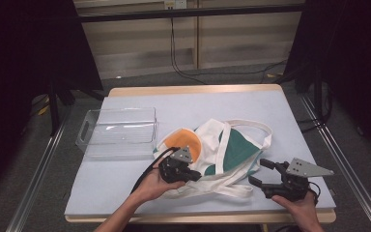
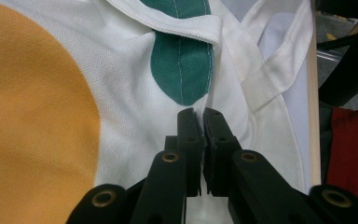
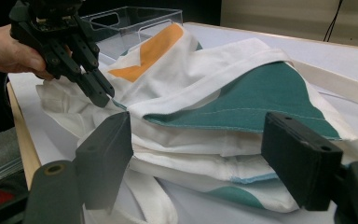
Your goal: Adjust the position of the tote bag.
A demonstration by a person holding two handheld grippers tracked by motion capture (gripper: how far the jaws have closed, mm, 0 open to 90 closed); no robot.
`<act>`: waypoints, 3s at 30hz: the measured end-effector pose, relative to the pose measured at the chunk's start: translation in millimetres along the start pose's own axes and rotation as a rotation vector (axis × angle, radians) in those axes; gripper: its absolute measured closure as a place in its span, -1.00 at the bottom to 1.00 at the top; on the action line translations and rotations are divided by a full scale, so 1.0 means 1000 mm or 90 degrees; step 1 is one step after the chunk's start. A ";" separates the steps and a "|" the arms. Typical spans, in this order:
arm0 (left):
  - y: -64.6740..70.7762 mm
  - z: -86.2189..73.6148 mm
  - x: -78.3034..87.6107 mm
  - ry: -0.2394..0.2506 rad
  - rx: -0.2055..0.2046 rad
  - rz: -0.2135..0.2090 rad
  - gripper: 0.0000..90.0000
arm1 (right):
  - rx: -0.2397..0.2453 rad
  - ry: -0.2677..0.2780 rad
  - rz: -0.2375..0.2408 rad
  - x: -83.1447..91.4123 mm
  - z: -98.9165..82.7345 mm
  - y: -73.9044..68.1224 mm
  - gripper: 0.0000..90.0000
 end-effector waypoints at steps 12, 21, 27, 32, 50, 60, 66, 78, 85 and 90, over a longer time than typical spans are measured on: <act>0.000 0.010 0.009 0.003 -0.001 0.006 0.94 | 0.011 -0.016 0.013 -0.005 -0.001 -0.005 -0.33; -0.006 0.028 0.027 0.030 -0.006 0.018 0.95 | 0.007 -0.019 0.044 -0.007 0.000 -0.009 -0.20; -0.014 0.036 0.034 0.024 -0.008 0.034 0.95 | 0.017 -0.028 0.062 -0.011 0.001 -0.014 -0.08; -0.026 0.043 0.044 0.024 -0.008 0.054 0.95 | 0.017 -0.034 0.067 -0.014 0.001 -0.015 0.02; -0.056 0.056 0.053 0.021 -0.008 0.099 0.95 | -0.003 -0.077 0.131 -0.041 0.007 -0.026 0.14; -0.072 0.063 0.056 0.019 0.007 0.118 0.96 | 0.010 -0.102 0.148 -0.067 0.011 -0.028 0.20; -0.086 0.063 0.060 0.014 0.018 0.134 0.96 | 0.018 -0.128 0.172 -0.082 0.013 -0.031 0.36; -0.104 0.064 0.054 0.001 0.041 0.155 0.96 | 0.012 -0.160 0.180 -0.101 0.006 -0.030 0.25; -0.114 0.061 0.050 -0.003 0.051 0.167 0.96 | 0.018 -0.187 0.196 -0.097 -0.003 -0.036 0.38; -0.122 0.061 0.049 -0.043 0.026 0.177 0.96 | 0.019 -0.201 0.205 -0.094 -0.007 -0.040 0.48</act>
Point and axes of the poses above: each handheld gripper's, and its own axes: x roughly backward along the jaws, z roughly out of its top, y roughly to its right, the point moved 6 cm from there along -x, roughly forward along the jaws, and after that the axes turned 9 degrees about y, right-handed, at the moved point
